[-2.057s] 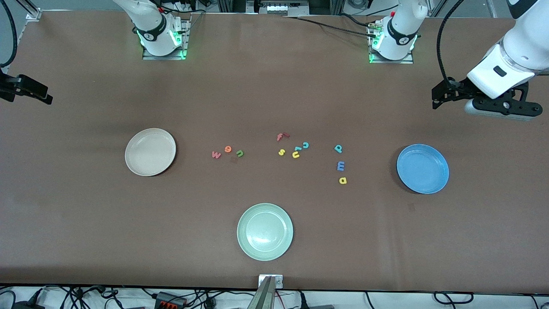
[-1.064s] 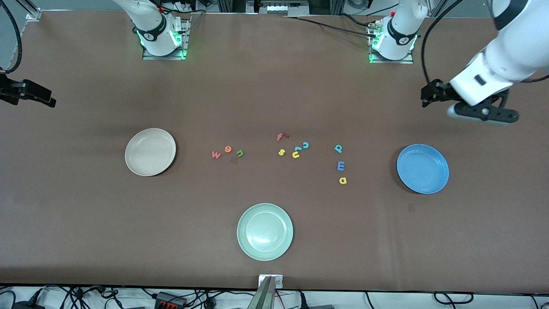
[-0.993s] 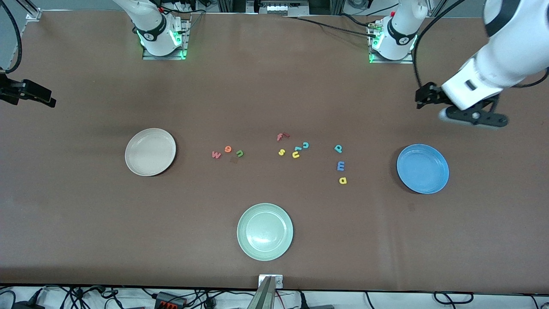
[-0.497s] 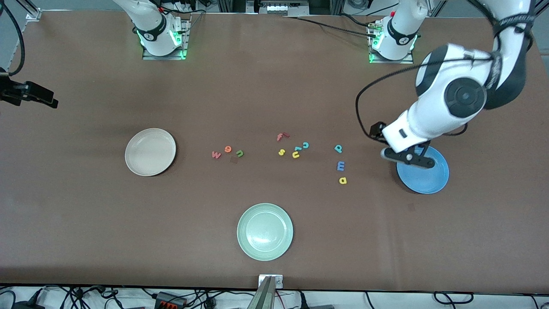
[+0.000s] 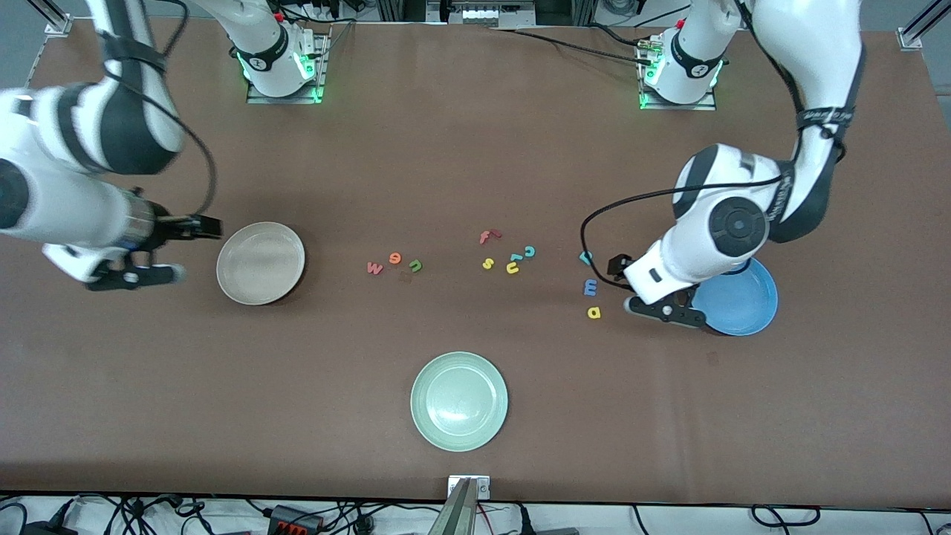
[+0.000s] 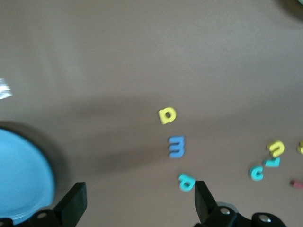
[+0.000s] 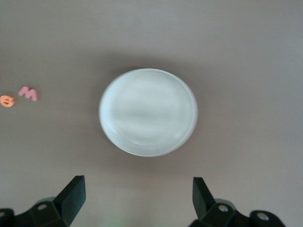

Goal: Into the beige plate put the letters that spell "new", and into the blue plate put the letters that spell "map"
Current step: 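Grasp the blue m with the left gripper while the right gripper reaches letters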

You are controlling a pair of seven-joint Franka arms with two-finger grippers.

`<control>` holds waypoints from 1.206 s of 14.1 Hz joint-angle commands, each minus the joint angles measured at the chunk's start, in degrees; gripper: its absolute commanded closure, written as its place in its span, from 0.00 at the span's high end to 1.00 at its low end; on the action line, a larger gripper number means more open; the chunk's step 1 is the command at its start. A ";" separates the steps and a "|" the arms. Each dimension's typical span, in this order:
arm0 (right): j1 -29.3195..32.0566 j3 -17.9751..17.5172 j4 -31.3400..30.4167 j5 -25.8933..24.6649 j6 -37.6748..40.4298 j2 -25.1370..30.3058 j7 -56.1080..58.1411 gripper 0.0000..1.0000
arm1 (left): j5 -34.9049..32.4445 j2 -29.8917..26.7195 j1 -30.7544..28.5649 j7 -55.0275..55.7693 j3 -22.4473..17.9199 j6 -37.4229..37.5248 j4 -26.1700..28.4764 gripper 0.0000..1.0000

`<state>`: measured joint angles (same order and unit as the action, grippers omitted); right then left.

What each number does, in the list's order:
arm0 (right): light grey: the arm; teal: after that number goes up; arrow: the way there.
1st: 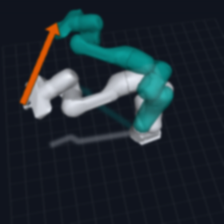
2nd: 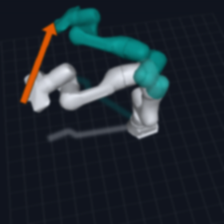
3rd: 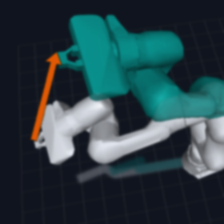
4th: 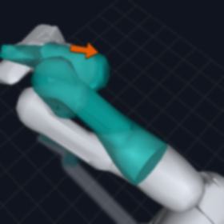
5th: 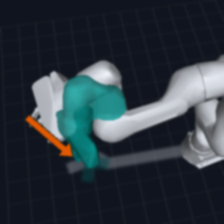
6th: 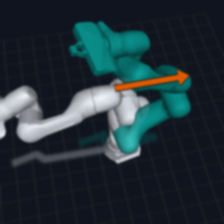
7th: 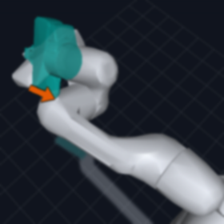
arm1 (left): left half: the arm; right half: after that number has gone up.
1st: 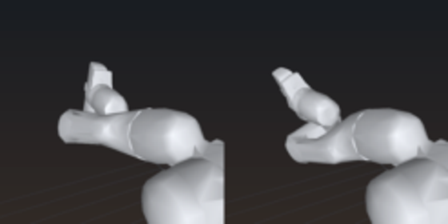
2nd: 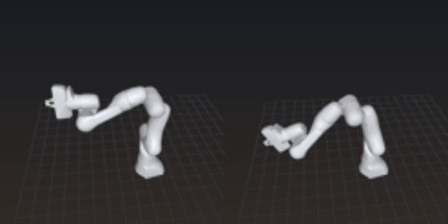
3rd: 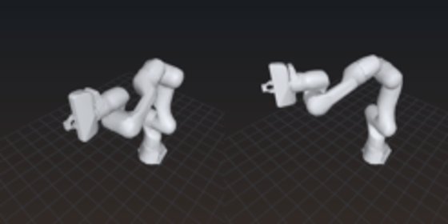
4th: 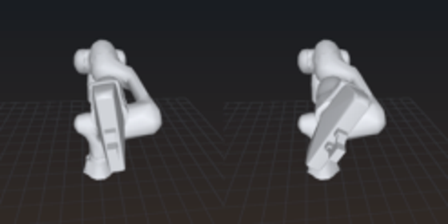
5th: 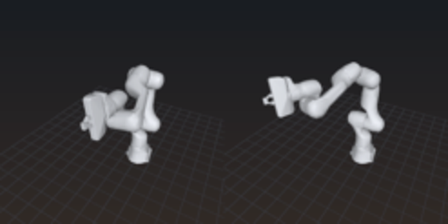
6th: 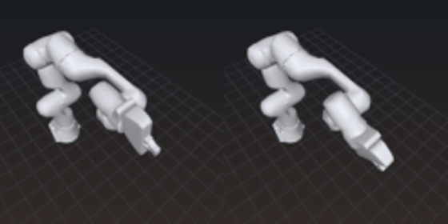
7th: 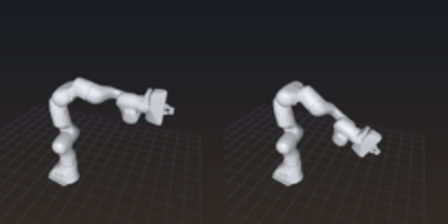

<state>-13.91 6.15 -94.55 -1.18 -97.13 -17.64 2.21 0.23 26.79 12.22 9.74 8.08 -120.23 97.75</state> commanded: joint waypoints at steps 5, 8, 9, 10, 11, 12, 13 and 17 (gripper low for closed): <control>-6.73 0.35 0.77 5.14 -8.58 -8.72 0.59 1.00 | -0.32 4.23 3.33 3.71 -0.44 -17.56 9.64 1.00; -8.67 -0.26 0.68 5.31 -8.86 -10.22 11.19 1.00 | -0.58 6.61 3.68 3.80 -0.44 -19.87 10.27 1.00; -8.76 -0.35 0.68 5.31 -8.86 -10.40 15.94 1.00 | -0.85 7.05 3.69 3.71 -0.44 -19.96 10.27 0.93; -8.85 -0.44 0.59 5.49 -8.77 -11.10 21.73 1.00 | -0.85 7.57 3.95 3.71 -0.44 -20.65 10.18 0.81; -8.76 -0.53 0.59 5.49 -8.77 -11.37 26.22 1.00 | -0.85 8.01 4.56 3.71 -0.44 -21.62 10.18 0.74; -8.85 -0.53 0.59 5.49 -9.04 -11.63 30.27 1.00 | -0.85 8.71 4.74 3.71 -0.44 -21.97 10.18 0.66; -8.94 -1.14 0.59 5.49 -9.30 -11.72 33.96 1.00 | -0.85 9.24 4.74 3.71 -0.44 -22.07 10.01 0.63; -9.11 -5.88 0.51 5.49 -13.94 -15.14 38.13 1.00 | -0.94 9.60 4.74 3.54 -0.52 -22.68 10.01 0.39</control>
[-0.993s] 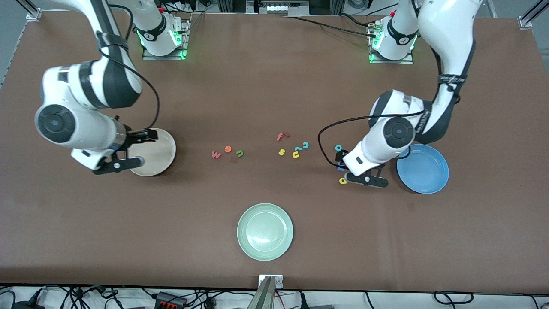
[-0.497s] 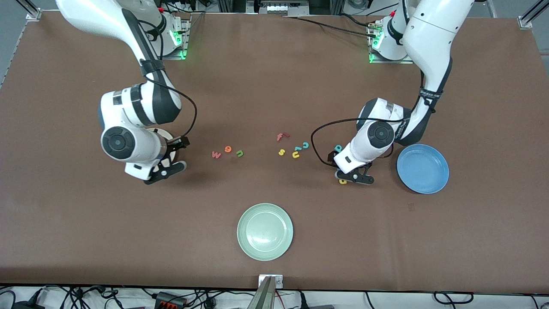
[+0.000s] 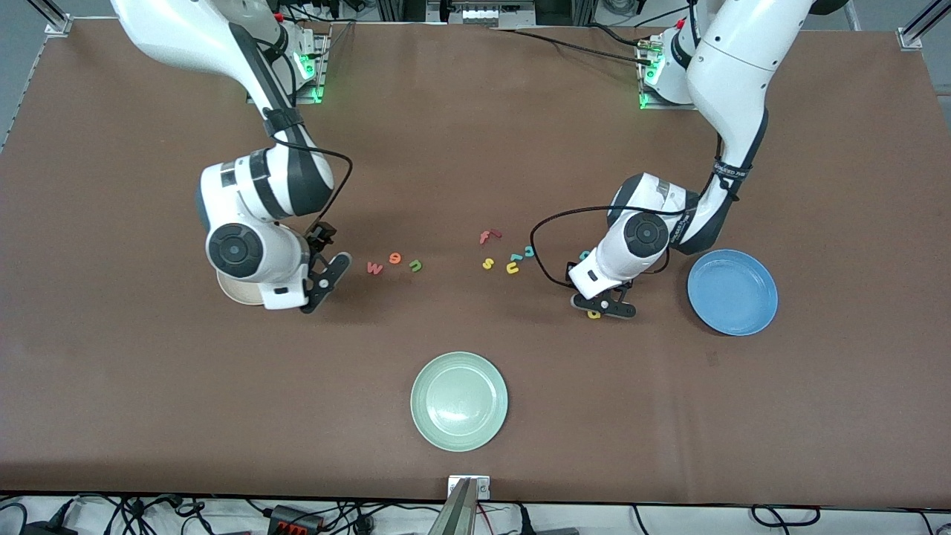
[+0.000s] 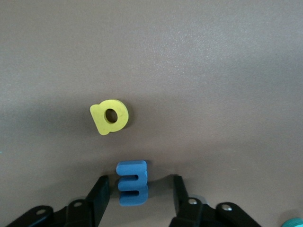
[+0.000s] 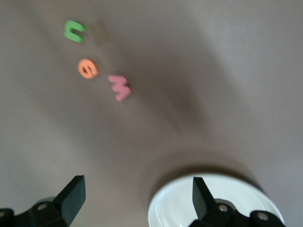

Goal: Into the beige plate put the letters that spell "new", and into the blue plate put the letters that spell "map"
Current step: 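Grasp the blue m with the left gripper while the right gripper reaches letters, then drop the m onto the blue plate while the right gripper grasps the w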

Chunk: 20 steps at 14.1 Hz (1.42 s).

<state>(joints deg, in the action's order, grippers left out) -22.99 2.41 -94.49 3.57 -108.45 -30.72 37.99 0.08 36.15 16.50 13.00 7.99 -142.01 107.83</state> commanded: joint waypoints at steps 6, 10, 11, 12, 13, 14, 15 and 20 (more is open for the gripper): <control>-2.05 -2.58 -8.77 0.56 -20.29 -2.59 2.88 1.00 | -7.81 -3.18 -0.59 -0.25 -1.14 4.52 -0.78 0.16; -4.86 -2.50 -14.31 0.03 -29.26 -2.33 3.05 0.97 | -8.08 -7.23 -4.71 -5.23 -1.23 20.34 -6.48 0.16; -5.30 -2.50 -14.76 -0.06 -29.80 -2.24 3.05 0.94 | -8.08 -7.75 -6.64 -9.09 -1.23 21.67 -6.84 0.16; -5.39 -2.41 -15.02 -0.32 -29.71 -2.16 3.14 0.87 | -8.16 -8.37 -9.09 -13.22 -1.23 22.21 -6.41 0.16; -5.39 -2.41 -15.63 -0.32 -29.80 -2.07 3.23 0.78 | -8.17 -8.90 -10.95 -16.83 -1.31 22.65 -5.88 0.16; -5.39 -2.32 -15.81 -0.58 -29.80 -2.07 3.40 0.74 | -8.95 -9.25 -12.79 -19.12 -1.23 23.17 -5.35 0.16; -5.39 -2.23 -15.90 -1.98 -29.80 -2.07 3.41 0.70 | -10.00 -9.34 -15.16 -20.02 -1.14 23.18 -4.22 0.16; -5.39 -2.23 -15.82 -3.84 -29.98 -2.15 3.32 0.54 | -11.59 -8.38 -20.36 -20.03 -1.14 13.98 2.55 0.21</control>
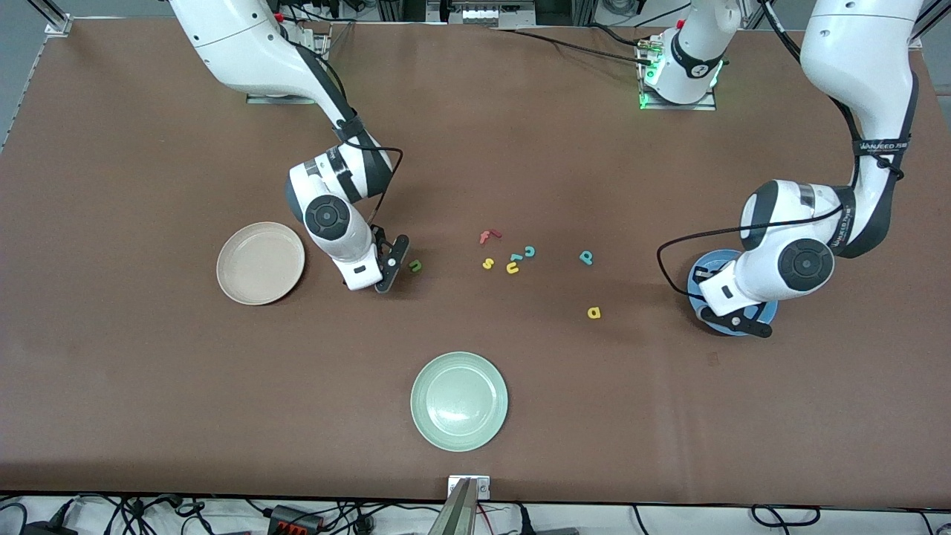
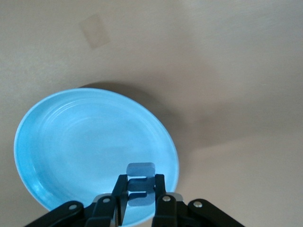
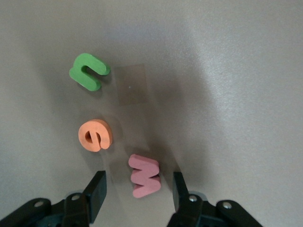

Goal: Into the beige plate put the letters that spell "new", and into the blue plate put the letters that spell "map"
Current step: 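Drop the m onto the blue plate while the right gripper grasps the w, then put the w on the tan plate while the left gripper grasps the d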

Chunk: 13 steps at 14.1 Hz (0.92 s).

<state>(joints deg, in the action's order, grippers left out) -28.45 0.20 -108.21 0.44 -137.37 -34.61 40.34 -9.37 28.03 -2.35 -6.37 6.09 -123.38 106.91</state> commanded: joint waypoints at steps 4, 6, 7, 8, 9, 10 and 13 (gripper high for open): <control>-0.38 0.06 -2.09 -3.68 -1.05 1.74 0.97 0.38 | -2.15 -0.78 -1.61 -0.13 1.11 -5.21 4.36 1.00; -0.30 0.06 -2.09 -3.69 -0.97 1.74 0.97 0.32 | -2.15 -1.83 -1.17 0.30 1.99 -2.06 3.31 1.00; -0.21 0.06 -2.09 -3.69 -0.97 1.74 0.89 0.25 | -2.06 -2.97 -0.99 1.52 3.73 0.13 2.87 1.00; -0.21 0.06 -2.09 -3.69 -0.88 1.74 0.80 0.20 | -1.54 -4.02 -1.16 4.84 6.36 1.55 2.95 1.00; -0.21 0.06 -2.00 -3.69 -0.79 1.83 0.54 0.15 | -1.53 -4.38 -1.17 10.09 8.13 2.52 3.04 1.00; 0.05 0.15 -1.83 -3.69 -0.53 2.18 0.36 0.14 | -1.45 -4.38 -1.17 16.76 10.84 2.79 3.47 1.00; 1.28 1.28 -1.48 -3.69 2.27 4.72 0.10 0.07 | -1.53 -3.77 -0.99 32.86 17.62 0.52 4.79 1.00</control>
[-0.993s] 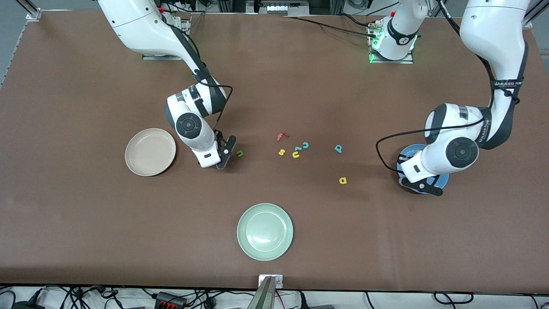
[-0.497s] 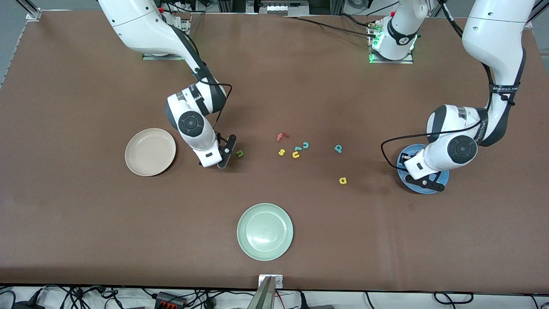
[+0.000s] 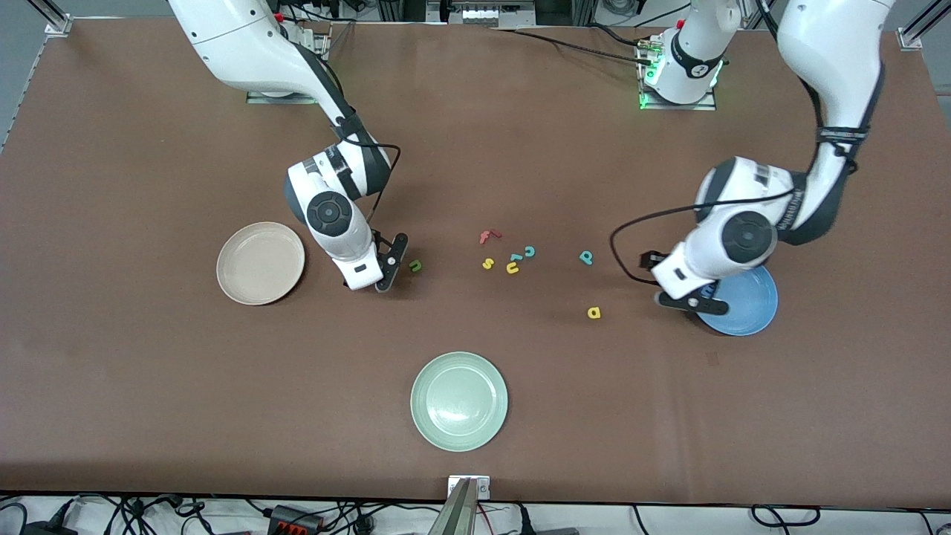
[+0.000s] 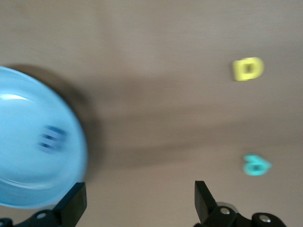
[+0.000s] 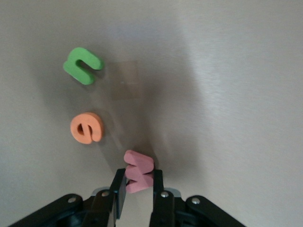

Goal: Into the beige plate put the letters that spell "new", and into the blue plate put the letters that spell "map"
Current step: 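Put the w on the tan plate while the left gripper grasps the d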

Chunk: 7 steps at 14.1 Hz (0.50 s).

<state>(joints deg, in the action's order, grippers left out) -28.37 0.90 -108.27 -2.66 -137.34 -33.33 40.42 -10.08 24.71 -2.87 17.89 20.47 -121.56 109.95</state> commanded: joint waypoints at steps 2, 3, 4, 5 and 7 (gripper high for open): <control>2.17 2.61 -1.42 -0.59 6.27 5.89 0.01 0.07 | -0.82 1.12 -0.20 20.11 4.92 -3.24 2.46 1.00; 2.61 4.18 -1.42 -0.50 8.56 7.03 -0.08 0.07 | -0.82 1.65 -0.12 24.17 5.71 -6.12 4.02 1.00; 2.96 6.81 -1.51 -0.59 10.49 7.39 0.01 0.07 | -0.82 1.74 -0.11 27.60 6.33 -11.37 6.91 1.00; 3.57 9.62 -1.60 -0.59 11.82 7.57 0.53 0.07 | -0.82 1.75 -0.11 29.81 6.42 -17.68 10.42 1.00; 5.33 10.70 -2.12 -0.50 13.93 7.66 -0.07 0.07 | -1.34 3.06 -0.11 29.92 6.34 -24.23 13.70 1.00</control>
<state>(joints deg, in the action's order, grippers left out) -24.64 11.14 -108.47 -2.67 -125.05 -26.75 40.81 -10.08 27.42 -2.13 45.52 26.18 -140.39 119.92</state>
